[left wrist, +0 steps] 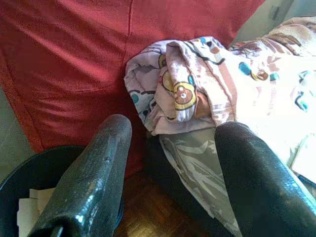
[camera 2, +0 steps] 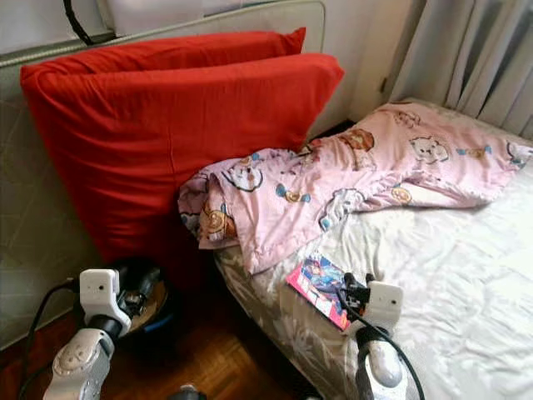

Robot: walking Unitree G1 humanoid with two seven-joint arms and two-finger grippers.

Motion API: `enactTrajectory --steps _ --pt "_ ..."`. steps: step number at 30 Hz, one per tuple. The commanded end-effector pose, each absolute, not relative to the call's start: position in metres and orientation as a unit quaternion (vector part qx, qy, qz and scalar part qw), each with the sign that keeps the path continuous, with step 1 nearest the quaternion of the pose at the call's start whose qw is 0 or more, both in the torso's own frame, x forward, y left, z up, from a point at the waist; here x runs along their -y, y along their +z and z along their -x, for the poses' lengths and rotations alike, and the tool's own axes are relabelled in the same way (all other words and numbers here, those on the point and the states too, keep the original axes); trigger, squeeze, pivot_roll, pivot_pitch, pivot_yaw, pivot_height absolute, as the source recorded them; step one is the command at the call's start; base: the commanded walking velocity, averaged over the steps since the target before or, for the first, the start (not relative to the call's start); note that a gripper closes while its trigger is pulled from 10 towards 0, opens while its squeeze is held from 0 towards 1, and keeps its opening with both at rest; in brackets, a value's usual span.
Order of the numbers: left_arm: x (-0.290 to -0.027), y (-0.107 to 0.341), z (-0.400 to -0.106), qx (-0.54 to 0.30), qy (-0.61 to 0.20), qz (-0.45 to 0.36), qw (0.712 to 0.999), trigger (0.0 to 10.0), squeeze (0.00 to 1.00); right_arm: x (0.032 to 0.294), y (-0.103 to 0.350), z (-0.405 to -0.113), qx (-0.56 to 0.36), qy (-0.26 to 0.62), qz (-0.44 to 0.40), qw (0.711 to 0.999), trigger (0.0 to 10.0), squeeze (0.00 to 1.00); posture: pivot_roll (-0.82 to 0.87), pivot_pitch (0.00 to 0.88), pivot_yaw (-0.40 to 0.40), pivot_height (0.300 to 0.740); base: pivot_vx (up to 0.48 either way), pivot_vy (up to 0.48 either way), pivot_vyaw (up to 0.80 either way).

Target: Clean up the room

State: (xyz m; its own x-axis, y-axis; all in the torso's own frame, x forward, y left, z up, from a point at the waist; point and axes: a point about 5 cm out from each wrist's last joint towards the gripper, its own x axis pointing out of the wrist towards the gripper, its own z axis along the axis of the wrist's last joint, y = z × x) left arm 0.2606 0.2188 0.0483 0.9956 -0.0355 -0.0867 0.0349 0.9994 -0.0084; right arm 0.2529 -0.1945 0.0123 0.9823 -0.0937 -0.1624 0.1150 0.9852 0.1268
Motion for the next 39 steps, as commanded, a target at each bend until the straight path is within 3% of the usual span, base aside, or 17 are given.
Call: enactTrajectory --steps 1,9,19,24,39 --pt "-0.218 0.053 -0.263 -0.041 -0.024 -0.002 0.999 10.0 0.00 0.195 0.013 -0.254 -0.078 -0.053 -0.067 0.993 10.0 0.00 0.02 0.074 -0.007 0.665 0.000 0.000 0.00" --pt "-0.219 0.055 -0.261 -0.039 -0.021 0.000 0.999 10.0 0.00 0.199 0.009 -0.250 -0.090 -0.055 -0.059 0.993 10.0 0.00 0.03 0.111 -0.009 0.640 0.000 0.000 0.00" --pt "-0.219 0.055 -0.257 -0.047 -0.024 0.004 0.999 10.0 0.00 0.192 0.009 -0.252 -0.097 -0.044 -0.063 0.992 10.0 0.00 0.03 0.151 -0.003 0.640 0.000 0.000 0.00" --pt "-0.215 0.055 -0.258 -0.048 -0.040 0.009 0.998 10.0 0.00 0.190 0.008 -0.251 -0.093 -0.037 -0.062 0.993 10.0 0.00 0.03 0.163 -0.001 0.616 0.000 0.000 0.00" --pt "-0.209 0.062 -0.264 -0.047 -0.058 0.009 0.997 10.0 0.00 0.185 0.011 -0.256 -0.087 -0.028 -0.072 0.993 10.0 0.00 0.05 0.171 0.007 0.616 0.000 0.000 0.00"
